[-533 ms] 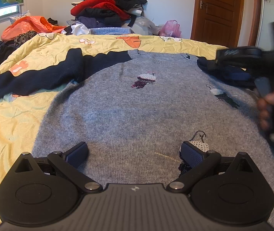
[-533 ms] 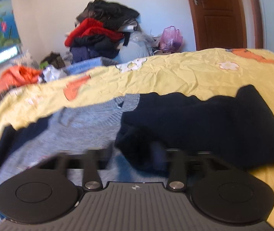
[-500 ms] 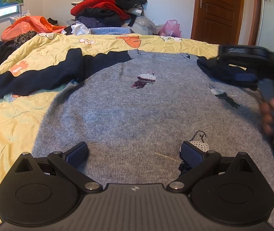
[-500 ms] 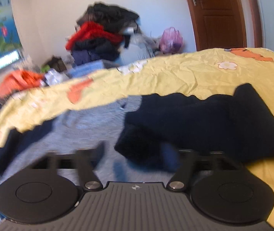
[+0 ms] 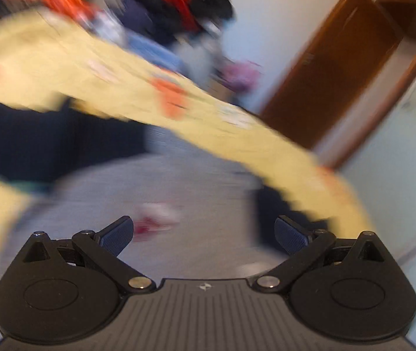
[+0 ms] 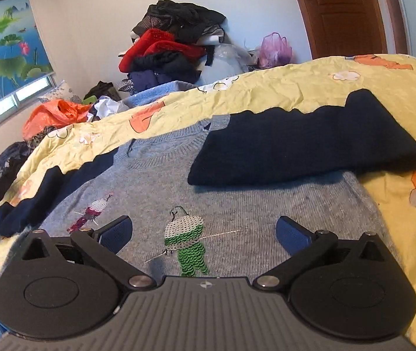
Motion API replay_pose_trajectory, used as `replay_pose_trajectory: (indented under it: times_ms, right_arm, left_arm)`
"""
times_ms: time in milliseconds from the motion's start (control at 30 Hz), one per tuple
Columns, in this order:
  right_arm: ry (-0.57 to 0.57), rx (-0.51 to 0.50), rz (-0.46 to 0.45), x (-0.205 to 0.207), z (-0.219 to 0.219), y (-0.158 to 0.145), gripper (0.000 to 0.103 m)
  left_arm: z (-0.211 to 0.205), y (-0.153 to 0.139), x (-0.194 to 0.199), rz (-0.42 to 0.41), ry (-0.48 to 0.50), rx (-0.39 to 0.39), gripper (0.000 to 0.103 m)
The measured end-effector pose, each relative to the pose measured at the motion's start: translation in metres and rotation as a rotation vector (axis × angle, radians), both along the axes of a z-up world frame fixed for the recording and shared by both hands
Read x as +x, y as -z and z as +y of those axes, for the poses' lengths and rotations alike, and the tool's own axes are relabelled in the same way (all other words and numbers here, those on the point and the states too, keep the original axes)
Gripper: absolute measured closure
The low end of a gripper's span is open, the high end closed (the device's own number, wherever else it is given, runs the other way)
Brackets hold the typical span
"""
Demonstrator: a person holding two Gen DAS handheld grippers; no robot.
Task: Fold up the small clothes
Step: 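Carry the navy sleeve with the right tool across the sweater body while the left tool grasps it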
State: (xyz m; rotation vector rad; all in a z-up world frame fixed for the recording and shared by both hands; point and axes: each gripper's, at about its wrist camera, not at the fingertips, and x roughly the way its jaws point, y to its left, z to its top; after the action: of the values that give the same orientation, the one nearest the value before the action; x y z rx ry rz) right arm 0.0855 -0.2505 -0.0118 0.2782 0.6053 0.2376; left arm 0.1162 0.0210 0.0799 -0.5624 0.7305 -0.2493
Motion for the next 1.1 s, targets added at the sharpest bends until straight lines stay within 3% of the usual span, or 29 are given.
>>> replay_pose_trajectory:
  times_ms: [67, 167, 300, 333, 400, 567, 600, 667, 733, 900, 1000, 1100]
  right_arm:
    - [-0.005, -0.036, 0.005, -0.001, 0.005, 0.001, 0.0]
    - [-0.009, -0.083, 0.012, -0.001, 0.012, 0.001, 0.0]
    - [-0.011, -0.067, 0.012, -0.002, 0.008, 0.0, 0.0]
    - [-0.01, -0.059, 0.011, -0.002, 0.006, 0.0, 0.001]
    - [0.061, -0.086, 0.019, -0.002, 0.004, 0.0, 0.001]
    - [0.076, -0.086, 0.017, -0.002, 0.004, 0.0, 0.0]
    - [0.069, -0.093, 0.018, -0.002, 0.005, 0.0, 0.0]
    - [0.058, -0.102, 0.018, -0.003, 0.008, 0.0, 0.0]
    - [0.057, -0.104, 0.018, -0.003, 0.008, -0.001, 0.0]
    - [0.057, -0.099, 0.017, -0.004, 0.008, -0.001, 0.0]
    - [0.057, -0.099, 0.017, -0.004, 0.008, -0.001, 0.0]
    - [0.057, -0.1, 0.017, -0.004, 0.008, -0.001, 0.0]
  left_arm:
    - [-0.016, 0.007, 0.038, 0.076, 0.104, -0.096, 0.0]
    - [-0.053, 0.025, 0.085, 0.192, 0.191, -0.057, 0.0]
    - [-0.093, 0.05, 0.116, 0.253, 0.262, -0.02, 0.001]
    - [-0.1, 0.052, 0.122, 0.26, 0.281, -0.012, 0.005]
    - [-0.108, 0.055, 0.13, 0.273, 0.324, -0.014, 0.029]
    - [-0.125, 0.055, 0.147, 0.327, 0.457, 0.049, 0.037]
    - [-0.127, 0.055, 0.149, 0.324, 0.464, 0.068, 0.059]
    - [-0.131, 0.057, 0.154, 0.343, 0.452, 0.135, 0.093]
    - [-0.135, 0.054, 0.154, 0.322, 0.442, 0.18, 0.094]
    - [-0.137, 0.027, 0.133, 0.176, 0.442, 0.303, 0.095]
    - [-0.112, 0.008, 0.12, 0.107, 0.392, 0.353, 0.095]
    - [-0.069, 0.003, 0.112, 0.1, 0.286, 0.4, 0.095]
